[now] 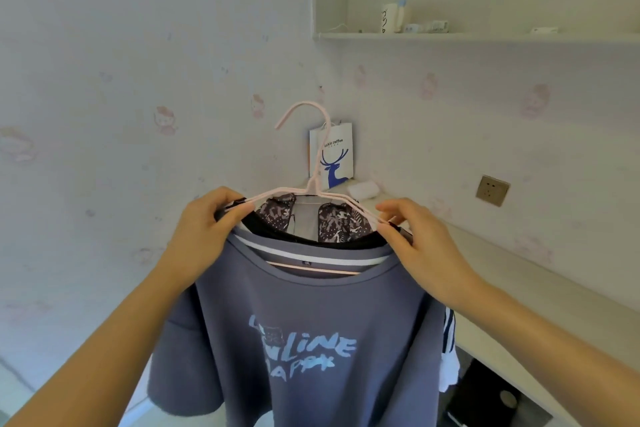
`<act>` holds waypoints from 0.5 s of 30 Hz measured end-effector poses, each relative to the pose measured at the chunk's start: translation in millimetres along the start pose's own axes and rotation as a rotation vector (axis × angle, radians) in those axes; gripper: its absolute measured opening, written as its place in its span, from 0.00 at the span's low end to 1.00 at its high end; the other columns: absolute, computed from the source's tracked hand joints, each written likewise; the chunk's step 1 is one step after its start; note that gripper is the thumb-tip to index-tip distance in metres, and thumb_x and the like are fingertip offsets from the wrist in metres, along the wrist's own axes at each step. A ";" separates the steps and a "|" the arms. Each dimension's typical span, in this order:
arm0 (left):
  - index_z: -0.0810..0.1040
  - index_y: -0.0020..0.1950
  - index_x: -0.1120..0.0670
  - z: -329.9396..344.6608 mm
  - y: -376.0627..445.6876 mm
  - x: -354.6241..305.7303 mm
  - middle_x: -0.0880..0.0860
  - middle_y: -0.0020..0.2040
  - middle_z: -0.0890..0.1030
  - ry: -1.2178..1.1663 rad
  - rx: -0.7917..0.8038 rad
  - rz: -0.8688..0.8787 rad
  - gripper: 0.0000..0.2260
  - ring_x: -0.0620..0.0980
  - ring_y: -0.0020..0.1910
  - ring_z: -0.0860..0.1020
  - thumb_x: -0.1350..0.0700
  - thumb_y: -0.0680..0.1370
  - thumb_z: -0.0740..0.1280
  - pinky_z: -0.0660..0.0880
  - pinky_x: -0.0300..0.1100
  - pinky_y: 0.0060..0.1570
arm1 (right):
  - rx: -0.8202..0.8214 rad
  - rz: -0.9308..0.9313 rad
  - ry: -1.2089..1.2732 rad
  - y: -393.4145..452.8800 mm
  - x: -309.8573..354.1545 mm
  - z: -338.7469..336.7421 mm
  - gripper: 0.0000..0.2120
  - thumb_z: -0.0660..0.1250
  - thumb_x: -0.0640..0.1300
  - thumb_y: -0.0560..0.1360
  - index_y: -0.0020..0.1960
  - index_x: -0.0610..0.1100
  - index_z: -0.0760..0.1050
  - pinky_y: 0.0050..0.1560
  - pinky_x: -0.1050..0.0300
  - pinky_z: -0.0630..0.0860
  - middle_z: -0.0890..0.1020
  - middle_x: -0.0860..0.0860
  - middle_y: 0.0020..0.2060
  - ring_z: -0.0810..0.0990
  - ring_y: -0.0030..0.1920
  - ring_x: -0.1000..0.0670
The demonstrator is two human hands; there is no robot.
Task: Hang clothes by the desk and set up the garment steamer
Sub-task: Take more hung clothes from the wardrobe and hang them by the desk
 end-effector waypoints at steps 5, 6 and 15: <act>0.80 0.42 0.52 -0.6 61.7 32.7 0.58 0.38 0.79 0.004 -0.012 -0.021 0.06 0.57 0.38 0.75 0.54 0.78 0.66 0.69 0.43 0.38 | -0.047 -0.099 -0.112 44.2 -19.4 32.2 0.13 0.58 0.45 0.80 0.64 0.51 0.70 0.52 0.58 0.72 0.74 0.56 0.54 0.74 0.52 0.54; 0.80 0.42 0.52 1.1 73.9 38.1 0.58 0.38 0.79 0.001 -0.012 -0.021 0.06 0.56 0.38 0.75 0.54 0.78 0.66 0.69 0.43 0.38 | -0.069 -0.101 -0.137 54.6 -23.5 38.8 0.14 0.58 0.44 0.80 0.66 0.50 0.69 0.51 0.56 0.73 0.73 0.55 0.55 0.74 0.52 0.52; 0.80 0.43 0.54 22.4 169.0 87.9 0.53 0.40 0.80 -0.066 0.010 -0.018 0.06 0.49 0.39 0.75 0.54 0.78 0.67 0.69 0.35 0.39 | -0.214 -0.103 -0.202 152.0 -51.8 69.6 0.14 0.57 0.41 0.81 0.64 0.51 0.72 0.49 0.58 0.73 0.74 0.54 0.54 0.75 0.50 0.54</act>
Point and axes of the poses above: each hand's wrist, its own y-axis towards the middle knuckle, its own z-axis out of the palm, x = y × z, the point moved 4 cm from there along y, towards the middle knuckle
